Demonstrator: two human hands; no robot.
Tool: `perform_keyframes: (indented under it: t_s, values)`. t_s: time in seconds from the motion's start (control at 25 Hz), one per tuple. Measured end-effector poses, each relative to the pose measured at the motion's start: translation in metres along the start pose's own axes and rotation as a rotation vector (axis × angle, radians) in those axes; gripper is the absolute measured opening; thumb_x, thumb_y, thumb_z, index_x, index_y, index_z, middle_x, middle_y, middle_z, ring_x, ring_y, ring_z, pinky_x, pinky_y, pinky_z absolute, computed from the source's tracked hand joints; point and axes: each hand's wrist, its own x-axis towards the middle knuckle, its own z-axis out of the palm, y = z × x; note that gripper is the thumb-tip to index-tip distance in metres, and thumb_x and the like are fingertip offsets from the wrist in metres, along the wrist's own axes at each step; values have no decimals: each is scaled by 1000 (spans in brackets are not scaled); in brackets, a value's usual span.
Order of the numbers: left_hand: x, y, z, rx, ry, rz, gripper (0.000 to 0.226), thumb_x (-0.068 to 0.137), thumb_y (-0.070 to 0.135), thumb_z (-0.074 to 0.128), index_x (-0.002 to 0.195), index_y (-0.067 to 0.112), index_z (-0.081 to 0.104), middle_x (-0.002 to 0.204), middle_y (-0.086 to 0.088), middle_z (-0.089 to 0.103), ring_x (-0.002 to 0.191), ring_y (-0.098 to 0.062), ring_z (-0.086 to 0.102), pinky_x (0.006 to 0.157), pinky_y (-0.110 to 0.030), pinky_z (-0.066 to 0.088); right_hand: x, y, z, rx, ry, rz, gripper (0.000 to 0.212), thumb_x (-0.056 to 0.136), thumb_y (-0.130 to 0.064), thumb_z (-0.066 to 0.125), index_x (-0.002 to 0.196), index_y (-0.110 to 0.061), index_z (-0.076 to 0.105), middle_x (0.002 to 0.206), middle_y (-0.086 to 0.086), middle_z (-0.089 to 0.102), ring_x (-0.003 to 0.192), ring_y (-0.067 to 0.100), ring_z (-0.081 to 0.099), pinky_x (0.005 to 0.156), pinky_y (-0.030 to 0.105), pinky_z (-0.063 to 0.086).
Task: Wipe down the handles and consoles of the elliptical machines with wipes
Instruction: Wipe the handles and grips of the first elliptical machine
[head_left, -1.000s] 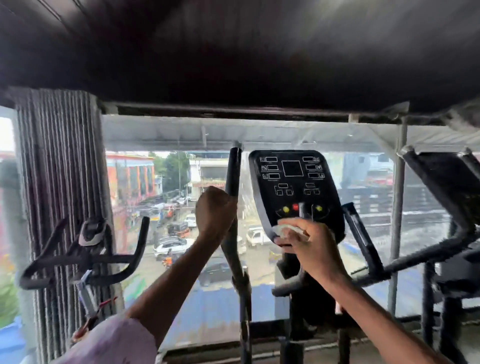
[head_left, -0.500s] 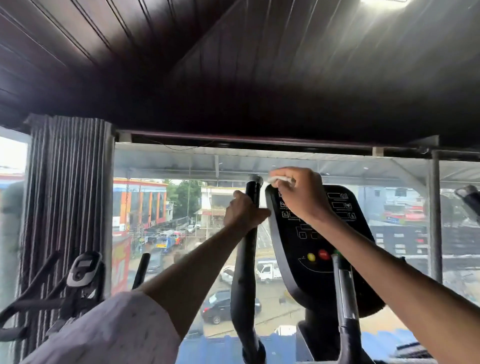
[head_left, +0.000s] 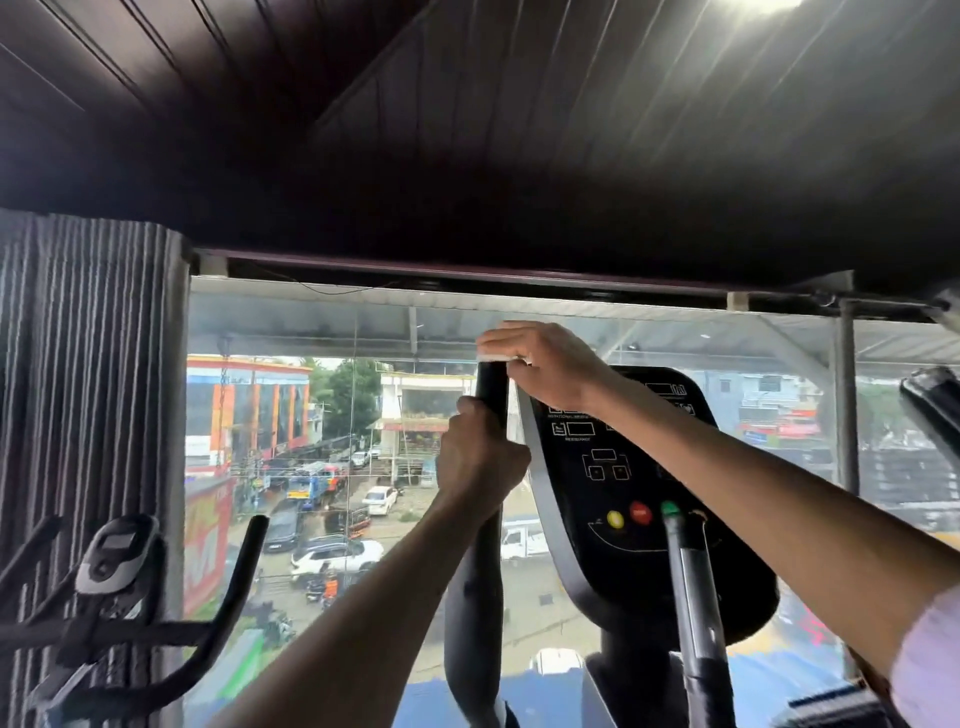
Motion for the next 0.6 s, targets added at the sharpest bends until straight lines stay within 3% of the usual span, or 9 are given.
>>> perform_keyframes:
  t_s: [0.08, 0.16, 0.24, 0.36, 0.48, 0.6]
  values:
    - [0, -1, 1, 20, 15, 16, 35, 72, 7, 58, 100, 9, 37, 98, -13, 62, 86, -38, 66, 68, -42, 57, -9, 7, -3, -18, -63, -32, 54, 92, -16, 44, 146, -22, 51, 156, -10, 42, 153, 11, 17, 122, 41, 21]
    - [-1, 1, 3, 44, 40, 3, 35, 72, 6, 57, 101, 9, 38, 93, -11, 59, 85, -37, 66, 67, -42, 57, -8, 7, -6, -21, -101, -69, 54, 95, -22, 39, 149, -22, 46, 158, -11, 37, 155, 12, 7, 123, 41, 17]
    - [-4, 3, 3, 69, 53, -10, 37, 71, 4, 57, 103, 8, 39, 83, -4, 53, 83, -35, 66, 65, -39, 57, 0, 4, -8, 14, -142, -41, 53, 97, -30, 34, 149, -22, 47, 159, -9, 37, 155, 12, 7, 124, 45, 19]
    - [-6, 3, 1, 70, 39, -11, 36, 72, 4, 59, 102, 9, 39, 75, 2, 47, 75, -31, 64, 59, -35, 55, 0, 9, -6, -43, -124, -58, 71, 88, -50, 18, 150, -25, 44, 161, -10, 33, 155, 10, 4, 123, 49, 20]
    - [-7, 0, 1, 86, 62, 40, 32, 75, 7, 60, 99, 9, 38, 76, 0, 49, 70, -29, 60, 54, -30, 46, -15, 24, 5, -103, -45, -116, 71, 89, -49, 14, 153, -28, 37, 162, -15, 26, 155, 9, -1, 121, 58, 19]
    - [-10, -1, -1, 56, 61, 65, 33, 74, 9, 61, 99, 7, 40, 85, -7, 56, 74, -35, 64, 57, -34, 52, -9, 12, 2, -53, -64, -61, 66, 92, -48, 16, 149, -28, 44, 161, -12, 33, 155, 11, 4, 119, 57, 23]
